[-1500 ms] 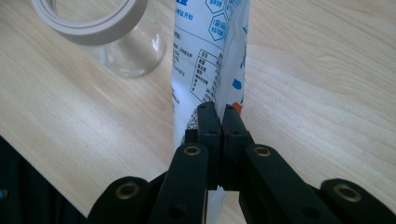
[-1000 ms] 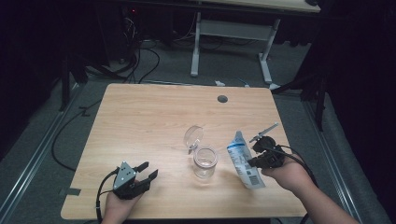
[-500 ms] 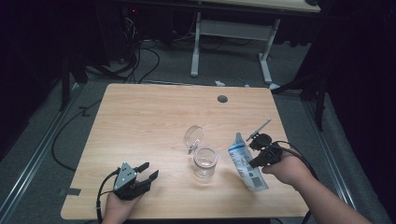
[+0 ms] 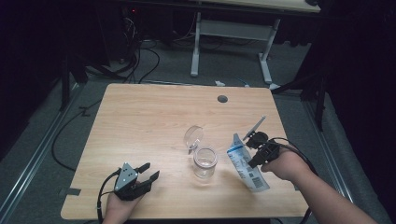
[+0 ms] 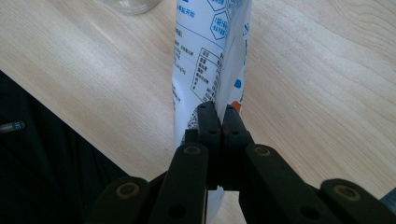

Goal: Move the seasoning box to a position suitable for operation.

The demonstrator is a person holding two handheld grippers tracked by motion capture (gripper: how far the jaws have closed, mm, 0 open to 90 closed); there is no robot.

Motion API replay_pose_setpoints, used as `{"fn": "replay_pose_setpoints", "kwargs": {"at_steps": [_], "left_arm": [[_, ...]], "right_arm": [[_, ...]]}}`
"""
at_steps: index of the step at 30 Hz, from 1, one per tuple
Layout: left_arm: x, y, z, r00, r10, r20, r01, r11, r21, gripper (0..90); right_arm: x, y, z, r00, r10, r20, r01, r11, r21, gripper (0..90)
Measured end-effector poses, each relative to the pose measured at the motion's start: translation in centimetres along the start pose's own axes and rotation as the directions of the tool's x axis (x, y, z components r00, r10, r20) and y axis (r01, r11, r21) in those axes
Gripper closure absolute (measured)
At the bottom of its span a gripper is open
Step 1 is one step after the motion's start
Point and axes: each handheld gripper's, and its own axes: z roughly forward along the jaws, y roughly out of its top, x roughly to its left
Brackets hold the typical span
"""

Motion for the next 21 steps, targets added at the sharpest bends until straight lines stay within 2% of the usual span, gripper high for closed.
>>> {"fn": "replay_pose_setpoints", "kwargs": {"at_steps": [2, 8, 9, 11, 12, 21], "left_arm": [[-0.1, 0.0, 0.0, 1.0000, 0.004, 0.002, -0.004, 1.0000, -0.001, 49.5], [-0.5, 0.0, 0.1, 0.9998, 0.008, 0.016, -0.007, 0.9999, -0.012, 49.4], [-0.6, 0.0, 0.1, 0.9998, 0.004, 0.020, -0.004, 0.9999, -0.017, 49.4], [-0.7, 0.1, 0.1, 0.9996, 0.006, 0.029, -0.006, 0.9998, -0.019, 49.4], [-0.8, 0.1, 0.1, 0.9995, 0.009, 0.030, -0.008, 0.9997, -0.023, 49.4], [-2.1, 0.1, 0.9, 0.9974, 0.046, 0.056, -0.045, 0.9989, -0.014, 50.6]], "right_arm": [[-0.2, 0.0, -0.1, 0.9997, -0.023, 0.005, 0.023, 1.000, -0.010, 89.7], [0.0, -0.2, -0.5, 0.9999, -0.011, 0.008, 0.011, 1.000, 0.027, 89.6], [0.0, -0.2, -0.6, 0.9996, -0.028, 0.010, 0.028, 0.999, 0.025, 89.6], [0.2, -0.2, -0.8, 0.9999, -0.010, 0.008, 0.009, 0.999, 0.033, 89.7], [0.1, -0.2, -0.9, 0.9995, -0.031, 0.007, 0.031, 0.999, 0.025, 89.6], [0.6, 0.5, -1.7, 0.9988, -0.047, 0.013, 0.047, 0.998, 0.039, 89.6]]}}
